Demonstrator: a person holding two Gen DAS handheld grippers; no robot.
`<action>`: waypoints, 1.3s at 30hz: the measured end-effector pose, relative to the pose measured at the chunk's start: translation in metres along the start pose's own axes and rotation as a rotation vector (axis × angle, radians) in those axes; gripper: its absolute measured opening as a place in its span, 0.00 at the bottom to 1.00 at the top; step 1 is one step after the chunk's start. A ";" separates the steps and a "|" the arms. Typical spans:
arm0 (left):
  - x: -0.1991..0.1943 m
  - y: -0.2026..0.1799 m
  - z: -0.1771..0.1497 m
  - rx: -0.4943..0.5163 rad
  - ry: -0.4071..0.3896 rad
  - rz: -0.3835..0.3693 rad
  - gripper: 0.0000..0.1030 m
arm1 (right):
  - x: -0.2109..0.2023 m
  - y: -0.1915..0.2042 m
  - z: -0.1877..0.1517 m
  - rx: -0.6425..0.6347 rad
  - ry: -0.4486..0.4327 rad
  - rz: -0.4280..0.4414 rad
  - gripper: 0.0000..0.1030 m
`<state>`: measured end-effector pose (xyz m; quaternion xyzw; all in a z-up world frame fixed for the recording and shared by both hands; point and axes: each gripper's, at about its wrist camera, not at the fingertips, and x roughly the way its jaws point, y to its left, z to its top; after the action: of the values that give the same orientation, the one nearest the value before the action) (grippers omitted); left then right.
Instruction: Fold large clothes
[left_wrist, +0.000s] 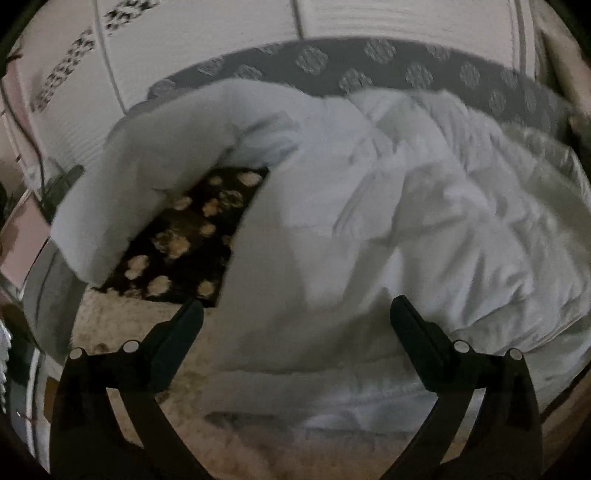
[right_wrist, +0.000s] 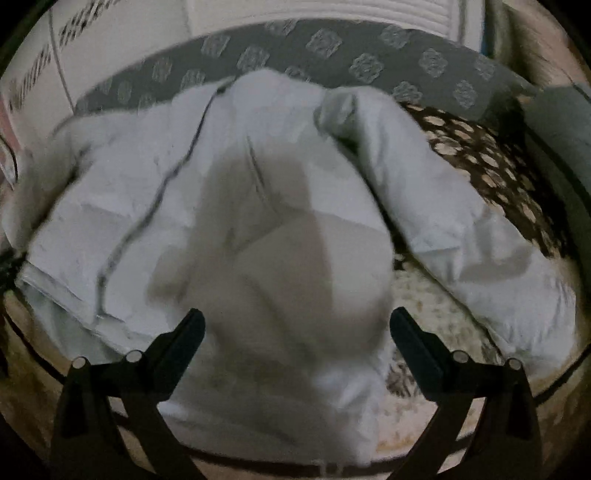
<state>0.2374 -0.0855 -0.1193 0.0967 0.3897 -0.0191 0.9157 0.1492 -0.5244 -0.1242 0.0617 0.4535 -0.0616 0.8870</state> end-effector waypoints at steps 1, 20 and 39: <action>0.006 -0.002 -0.002 0.006 0.000 -0.003 0.97 | 0.008 0.004 0.002 -0.018 -0.003 -0.016 0.97; -0.023 0.031 0.007 -0.122 -0.006 -0.146 0.18 | -0.038 -0.010 0.007 0.164 -0.119 0.117 0.20; -0.173 0.089 -0.077 -0.372 0.025 -0.219 0.28 | -0.160 -0.023 -0.078 0.242 -0.171 0.127 0.35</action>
<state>0.0720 0.0092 -0.0329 -0.1167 0.4061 -0.0451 0.9052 -0.0101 -0.5252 -0.0409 0.1913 0.3608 -0.0645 0.9105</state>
